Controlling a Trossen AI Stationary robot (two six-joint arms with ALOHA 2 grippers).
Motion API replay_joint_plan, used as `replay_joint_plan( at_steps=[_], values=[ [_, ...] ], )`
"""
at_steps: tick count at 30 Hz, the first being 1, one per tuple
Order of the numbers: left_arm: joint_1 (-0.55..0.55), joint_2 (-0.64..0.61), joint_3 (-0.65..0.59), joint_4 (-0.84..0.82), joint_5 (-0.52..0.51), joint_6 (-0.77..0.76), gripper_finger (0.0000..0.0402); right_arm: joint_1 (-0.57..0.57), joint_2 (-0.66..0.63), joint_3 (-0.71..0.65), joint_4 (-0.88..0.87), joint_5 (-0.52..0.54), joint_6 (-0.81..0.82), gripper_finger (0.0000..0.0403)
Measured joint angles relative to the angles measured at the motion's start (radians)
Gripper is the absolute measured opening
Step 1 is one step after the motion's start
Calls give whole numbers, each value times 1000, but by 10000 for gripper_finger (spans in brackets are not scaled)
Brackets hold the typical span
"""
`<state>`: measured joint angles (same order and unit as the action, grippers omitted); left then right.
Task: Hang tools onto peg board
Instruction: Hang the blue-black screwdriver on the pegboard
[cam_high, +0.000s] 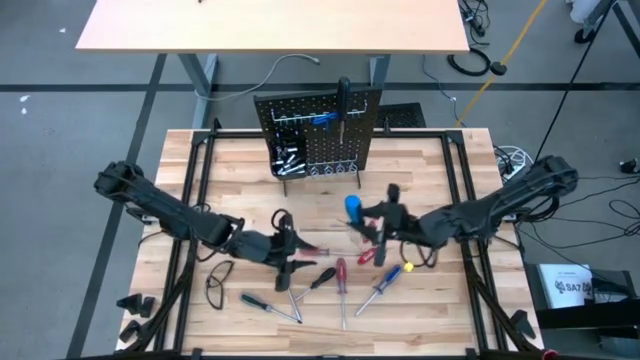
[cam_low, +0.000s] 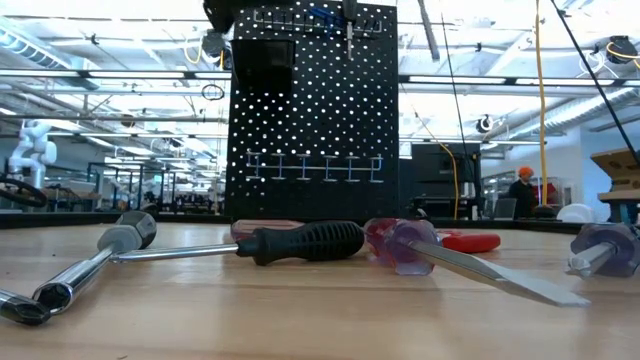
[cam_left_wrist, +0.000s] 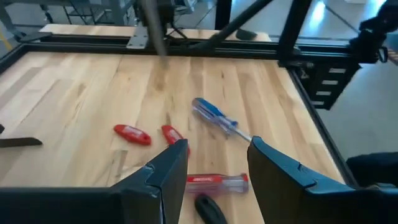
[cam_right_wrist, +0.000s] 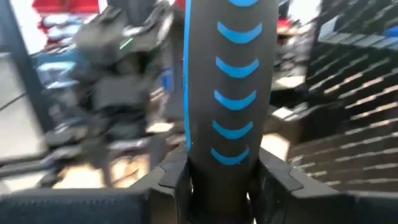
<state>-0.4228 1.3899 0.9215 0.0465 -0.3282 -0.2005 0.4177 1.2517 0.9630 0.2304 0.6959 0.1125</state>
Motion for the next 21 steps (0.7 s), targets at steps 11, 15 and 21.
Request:
replay_joint_plan(
  at_steps=[11,15,21],
  values=[
    [-180,0,-50,43,-450,-1,169,-40,-54,0,204,229,-170,109],
    [-217,1,-64,65,-529,3,169,-101,-54,25,265,229,-227,109],
    [-221,1,-64,69,-556,6,169,-205,-36,146,175,220,-240,109]
  ],
)
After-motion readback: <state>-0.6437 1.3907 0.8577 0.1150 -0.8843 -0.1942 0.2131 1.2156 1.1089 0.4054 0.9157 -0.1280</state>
